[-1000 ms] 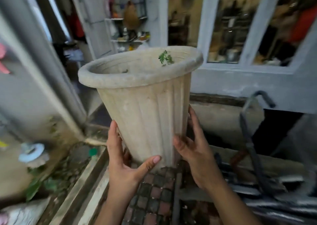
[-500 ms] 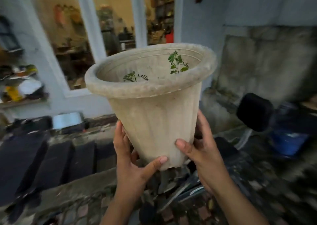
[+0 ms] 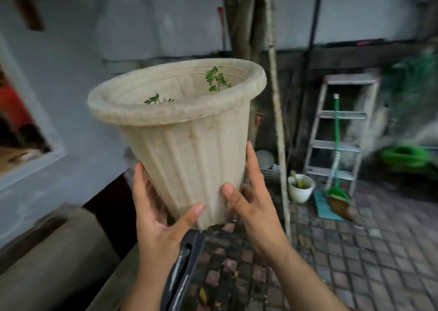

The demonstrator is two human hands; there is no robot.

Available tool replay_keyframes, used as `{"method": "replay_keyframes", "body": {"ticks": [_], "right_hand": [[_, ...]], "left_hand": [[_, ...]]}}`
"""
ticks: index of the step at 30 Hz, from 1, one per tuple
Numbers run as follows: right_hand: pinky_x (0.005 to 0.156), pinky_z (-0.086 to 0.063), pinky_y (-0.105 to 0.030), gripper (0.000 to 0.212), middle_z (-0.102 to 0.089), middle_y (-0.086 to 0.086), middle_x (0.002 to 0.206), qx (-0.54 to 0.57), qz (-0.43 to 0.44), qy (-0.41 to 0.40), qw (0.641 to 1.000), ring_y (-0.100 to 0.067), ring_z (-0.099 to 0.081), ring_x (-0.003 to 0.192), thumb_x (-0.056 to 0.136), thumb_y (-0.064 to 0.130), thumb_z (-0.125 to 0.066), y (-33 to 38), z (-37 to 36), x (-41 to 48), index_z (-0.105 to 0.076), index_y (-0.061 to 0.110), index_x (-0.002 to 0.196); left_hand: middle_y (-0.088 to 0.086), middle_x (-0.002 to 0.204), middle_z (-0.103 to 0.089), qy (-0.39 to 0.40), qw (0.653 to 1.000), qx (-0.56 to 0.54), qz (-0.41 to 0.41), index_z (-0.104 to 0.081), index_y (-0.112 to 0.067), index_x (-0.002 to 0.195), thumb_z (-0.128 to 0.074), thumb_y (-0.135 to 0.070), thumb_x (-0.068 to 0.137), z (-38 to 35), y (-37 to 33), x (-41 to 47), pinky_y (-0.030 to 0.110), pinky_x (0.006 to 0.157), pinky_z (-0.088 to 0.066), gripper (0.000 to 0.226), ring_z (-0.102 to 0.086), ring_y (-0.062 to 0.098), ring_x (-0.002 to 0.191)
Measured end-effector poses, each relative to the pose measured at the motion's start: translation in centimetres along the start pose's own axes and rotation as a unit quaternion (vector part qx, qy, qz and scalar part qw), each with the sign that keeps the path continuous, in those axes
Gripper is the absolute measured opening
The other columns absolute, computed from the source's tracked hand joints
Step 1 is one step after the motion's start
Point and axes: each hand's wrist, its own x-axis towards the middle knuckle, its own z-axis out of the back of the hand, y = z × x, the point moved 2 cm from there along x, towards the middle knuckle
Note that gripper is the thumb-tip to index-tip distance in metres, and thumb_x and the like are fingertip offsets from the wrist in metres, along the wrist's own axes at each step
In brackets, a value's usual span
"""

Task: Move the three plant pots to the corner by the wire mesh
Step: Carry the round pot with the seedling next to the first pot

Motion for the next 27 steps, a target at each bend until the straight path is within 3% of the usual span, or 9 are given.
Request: {"method": "replay_keyframes", "body": {"ticks": [3,8,12,17,23,27], "right_hand": [[0.125,-0.038,-0.05,0.095,-0.03,0.038,0.16,-0.029,0.004,-0.053,0.998,-0.008,-0.04,0.152,0.074,0.078,-0.075,-0.4,5.9,0.5,-0.022,0.071,0.153],[0.127,-0.03,-0.059,0.082,-0.035,0.017,0.168,-0.067,0.002,-0.123,0.99,-0.024,-0.035,0.157,0.079,0.079,-0.071,-1.0,17.6,2.4,-0.029,0.073,0.149],[0.125,-0.034,-0.058,0.084,-0.039,0.021,0.163,-0.081,0.002,-0.15,0.985,-0.025,-0.039,0.154,0.08,0.075,-0.072,-1.0,26.5,4.0,-0.03,0.067,0.153],[0.123,-0.039,-0.054,0.083,-0.037,0.022,0.159,-0.109,0.0,-0.183,0.977,-0.021,-0.044,0.15,0.077,0.077,-0.073,-0.3,35.9,5.8,-0.031,0.073,0.148],[0.12,-0.043,-0.054,0.084,-0.038,0.012,0.162,-0.145,0.005,-0.213,0.966,-0.024,-0.047,0.148,0.079,0.075,-0.072,-0.9,45.6,9.3,-0.029,0.069,0.151],[0.117,-0.046,-0.058,0.078,-0.038,0.01,0.162,-0.14,0.0,-0.236,0.962,-0.025,-0.052,0.145,0.087,0.053,-0.073,-2.8,51.8,13.0,-0.033,0.067,0.151]], "left_hand": [[-0.014,0.172,-0.036,0.045,0.998,-0.036,0.001,-0.033,-0.072,0.149,-0.092,-0.031,0.063,-5.9,2.4,0.3,0.044,0.121,-0.048,0.112,-0.044,0.012,0.156],[-0.005,0.171,-0.037,0.094,0.99,-0.107,0.018,-0.035,-0.068,0.151,-0.089,-0.025,0.063,-17.4,7.0,0.8,0.039,0.119,-0.048,0.111,-0.045,0.017,0.155],[-0.007,0.166,-0.043,0.126,0.98,-0.148,0.028,-0.032,-0.063,0.156,-0.086,-0.022,0.069,-27.1,10.0,1.0,0.031,0.114,-0.053,0.111,-0.048,0.01,0.151],[0.005,0.165,-0.042,0.15,0.965,-0.207,0.063,-0.033,-0.057,0.159,-0.086,-0.018,0.069,-37.7,12.7,1.7,0.022,0.107,-0.054,0.111,-0.055,0.008,0.144],[-0.009,0.166,-0.046,0.2,0.949,-0.229,0.082,-0.029,-0.048,0.164,-0.088,-0.021,0.071,-48.7,15.9,3.3,0.034,0.117,-0.05,0.113,-0.051,0.018,0.15],[0.002,0.168,-0.043,0.217,0.943,-0.229,0.111,-0.027,-0.053,0.162,-0.094,-0.035,0.068,-55.5,19.5,5.0,0.046,0.117,-0.053,0.118,-0.05,0.026,0.152]]}}
